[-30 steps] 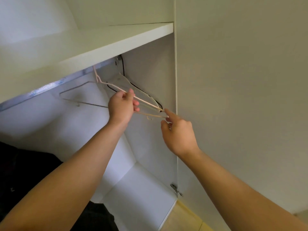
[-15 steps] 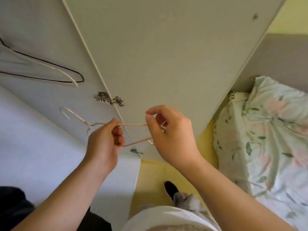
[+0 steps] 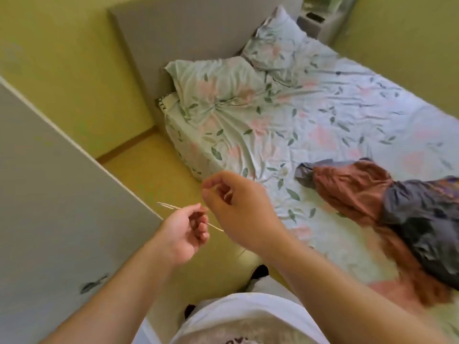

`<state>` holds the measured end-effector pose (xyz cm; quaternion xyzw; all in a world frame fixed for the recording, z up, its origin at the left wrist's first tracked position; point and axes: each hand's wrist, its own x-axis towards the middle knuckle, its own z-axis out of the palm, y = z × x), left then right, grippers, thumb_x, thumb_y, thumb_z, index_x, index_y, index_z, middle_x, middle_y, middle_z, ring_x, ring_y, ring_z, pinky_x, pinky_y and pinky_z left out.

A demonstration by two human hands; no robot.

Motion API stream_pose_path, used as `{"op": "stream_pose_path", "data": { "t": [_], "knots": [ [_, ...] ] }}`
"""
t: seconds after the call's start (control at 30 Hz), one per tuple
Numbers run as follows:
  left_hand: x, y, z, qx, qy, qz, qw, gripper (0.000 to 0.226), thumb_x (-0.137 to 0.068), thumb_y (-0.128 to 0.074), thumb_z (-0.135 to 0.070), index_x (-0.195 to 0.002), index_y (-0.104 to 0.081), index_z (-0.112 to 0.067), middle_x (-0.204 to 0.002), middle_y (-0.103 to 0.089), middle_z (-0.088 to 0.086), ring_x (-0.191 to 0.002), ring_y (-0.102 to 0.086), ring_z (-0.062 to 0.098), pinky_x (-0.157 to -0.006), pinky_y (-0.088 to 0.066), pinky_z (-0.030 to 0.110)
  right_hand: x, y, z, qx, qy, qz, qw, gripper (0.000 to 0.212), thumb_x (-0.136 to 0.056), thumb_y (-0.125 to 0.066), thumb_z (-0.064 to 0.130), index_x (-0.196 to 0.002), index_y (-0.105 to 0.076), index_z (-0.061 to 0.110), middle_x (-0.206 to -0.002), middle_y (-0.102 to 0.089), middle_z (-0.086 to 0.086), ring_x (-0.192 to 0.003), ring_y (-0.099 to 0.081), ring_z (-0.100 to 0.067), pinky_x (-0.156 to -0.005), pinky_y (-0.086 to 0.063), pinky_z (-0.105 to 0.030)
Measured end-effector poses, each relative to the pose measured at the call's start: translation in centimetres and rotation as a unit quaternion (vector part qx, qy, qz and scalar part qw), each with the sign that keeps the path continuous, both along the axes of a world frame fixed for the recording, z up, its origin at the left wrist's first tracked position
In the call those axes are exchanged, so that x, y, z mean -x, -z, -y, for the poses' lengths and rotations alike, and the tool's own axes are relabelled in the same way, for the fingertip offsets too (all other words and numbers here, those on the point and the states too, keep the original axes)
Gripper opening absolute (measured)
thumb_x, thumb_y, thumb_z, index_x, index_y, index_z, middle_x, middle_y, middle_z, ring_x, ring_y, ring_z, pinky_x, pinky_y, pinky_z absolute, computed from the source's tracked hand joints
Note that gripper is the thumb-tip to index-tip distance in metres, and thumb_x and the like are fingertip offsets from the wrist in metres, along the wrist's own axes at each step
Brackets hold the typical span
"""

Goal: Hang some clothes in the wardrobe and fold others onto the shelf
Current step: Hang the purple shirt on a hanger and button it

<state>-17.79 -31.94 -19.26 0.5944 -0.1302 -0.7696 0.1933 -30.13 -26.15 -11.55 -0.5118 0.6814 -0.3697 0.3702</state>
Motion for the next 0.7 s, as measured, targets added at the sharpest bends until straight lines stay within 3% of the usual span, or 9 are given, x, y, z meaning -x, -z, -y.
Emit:
{"op": "stream_pose_path", "data": {
  "t": [0.13, 0.27, 0.37, 0.47, 0.53, 0.6, 0.7],
  "knots": [
    [10.0, 1.7, -0.1, -0.009, 0.116, 0.025, 0.993, 0.026, -0.099, -0.053, -0.021, -0.077, -0.059, -0.010, -0.048, -0.054, -0.001, -0.038, -0.046, 0.008, -0.053, -0.033, 0.024, 9.1, 0.9, -2.0, -0.032, 0.108, 0.022, 0.993, 0.011, -0.094, -0.060, 0.024, -0.099, -0.069, 0.028, -0.073, -0.064, 0.008, -0.059, -0.056, 0.001, -0.057, -0.040, -0.008],
    [19.9, 3.6, 0.0, -0.025, 0.227, -0.016, 0.973, 0.019, -0.099, -0.054, -0.018, -0.104, -0.065, -0.003, -0.062, -0.063, 0.000, -0.044, -0.054, 0.007, -0.049, -0.044, 0.021, 17.4, 1.4, -5.7, -0.047, 0.230, 0.062, 0.970, 0.010, -0.092, -0.063, 0.025, -0.099, -0.070, 0.028, -0.073, -0.063, 0.011, -0.056, -0.055, 0.003, -0.055, -0.043, -0.011],
    [27.4, 5.0, -0.1, -0.036, 0.285, -0.045, 0.957, 0.033, -0.099, -0.054, -0.016, -0.128, -0.062, -0.002, -0.101, -0.068, 0.006, -0.059, -0.057, 0.007, -0.056, -0.046, 0.021, 22.2, 1.9, -8.4, -0.058, 0.300, 0.076, 0.949, 0.012, -0.091, -0.064, 0.028, -0.101, -0.069, 0.032, -0.082, -0.065, 0.012, -0.062, -0.057, 0.003, -0.059, -0.047, -0.017],
    [34.1, 5.8, -0.9, -0.046, 0.354, -0.043, 0.933, 0.036, -0.097, -0.059, -0.015, -0.130, -0.062, -0.001, -0.135, -0.061, 0.012, -0.080, -0.059, 0.007, -0.061, -0.045, 0.019, 25.9, 2.1, -11.3, -0.070, 0.369, 0.098, 0.922, 0.010, -0.092, -0.065, 0.032, -0.102, -0.066, 0.034, -0.091, -0.066, 0.012, -0.061, -0.057, -0.001, -0.057, -0.046, -0.022],
    [38.1, 5.4, -2.4, -0.036, 0.413, -0.023, 0.910, 0.031, -0.094, -0.064, -0.017, -0.121, -0.067, -0.002, -0.127, -0.067, 0.013, -0.091, -0.062, 0.012, -0.060, -0.046, 0.020, 27.7, 1.9, -13.5, -0.086, 0.411, 0.146, 0.896, 0.010, -0.094, -0.063, 0.031, -0.104, -0.062, 0.033, -0.097, -0.064, 0.009, -0.058, -0.057, -0.005, -0.049, -0.044, -0.021],
    [41.7, 4.7, -4.3, -0.017, 0.477, 0.004, 0.879, 0.025, -0.093, -0.067, -0.018, -0.112, -0.069, -0.003, -0.102, -0.073, 0.011, -0.075, -0.063, 0.011, -0.055, -0.046, 0.018, 28.9, 1.9, -15.6, -0.099, 0.451, 0.208, 0.862, 0.014, -0.096, -0.061, 0.028, -0.110, -0.059, 0.031, -0.101, -0.062, 0.006, -0.055, -0.059, -0.010, -0.045, -0.044, -0.020],
    [46.5, 4.1, -7.0, 0.018, 0.567, 0.017, 0.823, 0.018, -0.091, -0.069, -0.016, -0.106, -0.071, -0.007, -0.065, -0.062, -0.001, -0.051, -0.049, 0.006, -0.048, -0.038, 0.017, 30.6, 2.7, -17.6, -0.112, 0.528, 0.265, 0.799, 0.027, -0.097, -0.060, 0.026, -0.122, -0.051, 0.029, -0.107, -0.058, 0.002, -0.057, -0.067, -0.017, -0.049, -0.052, -0.025]
  ]
}}
